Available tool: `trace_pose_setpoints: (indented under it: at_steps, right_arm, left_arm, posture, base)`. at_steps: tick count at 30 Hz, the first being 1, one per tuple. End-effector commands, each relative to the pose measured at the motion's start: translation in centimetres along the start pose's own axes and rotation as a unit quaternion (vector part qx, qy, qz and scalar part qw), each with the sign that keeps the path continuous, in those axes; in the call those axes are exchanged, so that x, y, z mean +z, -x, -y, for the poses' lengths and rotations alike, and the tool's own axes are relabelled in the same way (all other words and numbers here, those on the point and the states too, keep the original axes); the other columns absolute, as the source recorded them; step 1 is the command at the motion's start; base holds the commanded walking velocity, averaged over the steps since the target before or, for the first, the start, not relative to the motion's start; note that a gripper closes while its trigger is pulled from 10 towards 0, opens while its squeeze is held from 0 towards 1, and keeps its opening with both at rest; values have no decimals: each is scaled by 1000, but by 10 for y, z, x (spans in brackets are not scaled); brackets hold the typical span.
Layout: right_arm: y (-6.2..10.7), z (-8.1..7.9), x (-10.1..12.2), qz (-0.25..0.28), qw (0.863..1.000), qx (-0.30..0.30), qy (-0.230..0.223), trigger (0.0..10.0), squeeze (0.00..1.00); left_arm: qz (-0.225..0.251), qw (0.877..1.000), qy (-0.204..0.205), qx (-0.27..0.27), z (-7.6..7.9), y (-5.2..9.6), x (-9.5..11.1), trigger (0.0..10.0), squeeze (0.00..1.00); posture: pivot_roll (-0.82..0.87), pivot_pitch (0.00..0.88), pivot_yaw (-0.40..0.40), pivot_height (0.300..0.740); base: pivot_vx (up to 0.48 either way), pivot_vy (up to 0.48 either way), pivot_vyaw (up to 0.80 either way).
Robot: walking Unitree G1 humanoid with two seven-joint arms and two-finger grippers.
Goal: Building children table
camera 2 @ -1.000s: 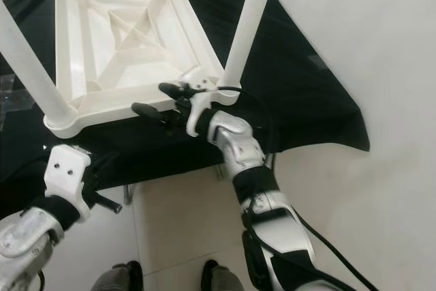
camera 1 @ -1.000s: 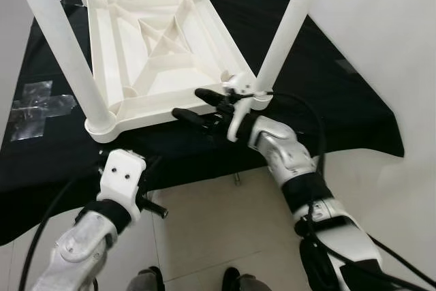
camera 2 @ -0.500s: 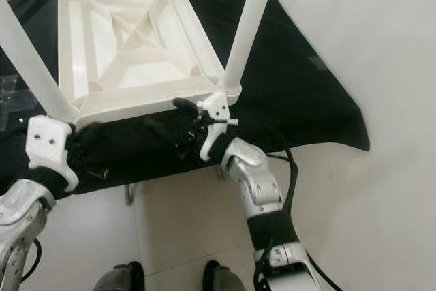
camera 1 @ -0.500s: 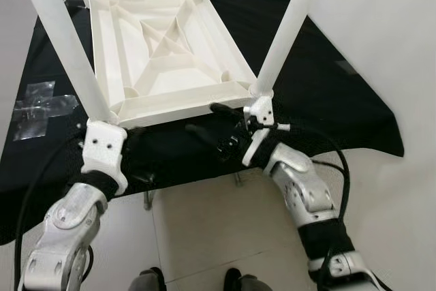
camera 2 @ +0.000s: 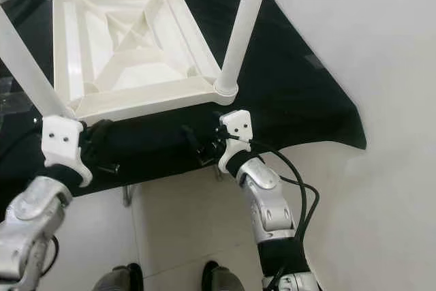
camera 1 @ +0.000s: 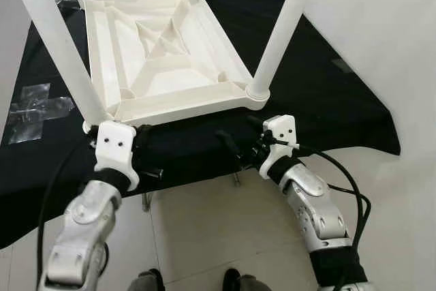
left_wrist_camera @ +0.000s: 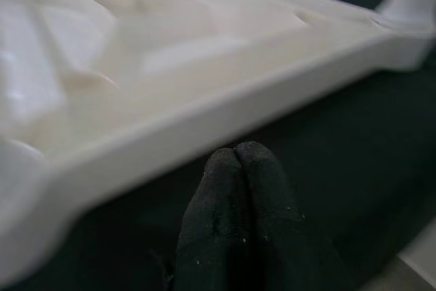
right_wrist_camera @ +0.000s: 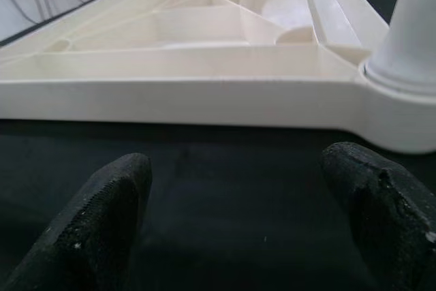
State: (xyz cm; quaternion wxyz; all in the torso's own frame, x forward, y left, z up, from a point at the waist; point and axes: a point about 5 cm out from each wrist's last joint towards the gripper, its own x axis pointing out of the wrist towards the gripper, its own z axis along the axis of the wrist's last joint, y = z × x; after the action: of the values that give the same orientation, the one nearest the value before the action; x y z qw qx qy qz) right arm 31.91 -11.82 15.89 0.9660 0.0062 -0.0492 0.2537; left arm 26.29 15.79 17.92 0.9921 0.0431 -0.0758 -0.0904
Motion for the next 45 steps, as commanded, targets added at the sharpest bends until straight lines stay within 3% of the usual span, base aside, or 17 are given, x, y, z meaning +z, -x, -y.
trace_pose_setpoints:
  at_steps: [1,7,14,23,36,45]
  right_arm:
    - [3,-2,-3,-2,1000,-8,6,10000,0]
    - [5,2,-4,4,999,-44,-10,10000,0]
    - [5,-2,-10,0,999,-16,-35,10000,0]
    - [-4,-4,-12,14,998,-53,-41,10000,0]
    - [-8,-8,-19,-1,998,-35,-59,10000,0]
    - [-9,-10,-20,-10,999,-18,-51,10000,0]
  left_arm:
    - [-5,1000,-5,-6,4,2,-6,10000,0]
    - [-17,1000,-4,2,-1,5,-14,10000,0]
    - [-37,999,-2,0,5,10,-28,10000,0]
    - [-34,999,-23,-11,-3,-1,-37,10000,0]
    - [-32,998,-29,-40,0,-6,-41,10000,0]
    - [-28,998,-26,-44,2,-7,-41,10000,0]
  posture:
    - [103,195,-94,740]
    - [104,185,-80,740]
    - [136,155,-68,740]
    - [158,62,-50,740]
    - [145,72,-46,740]
    - [145,79,-55,740]
  base:
    - [0,0,0]
    - [0,-271,0]
    - [0,-80,571]
    - [0,0,0]
    - [0,-43,0]
    - [0,-238,532]
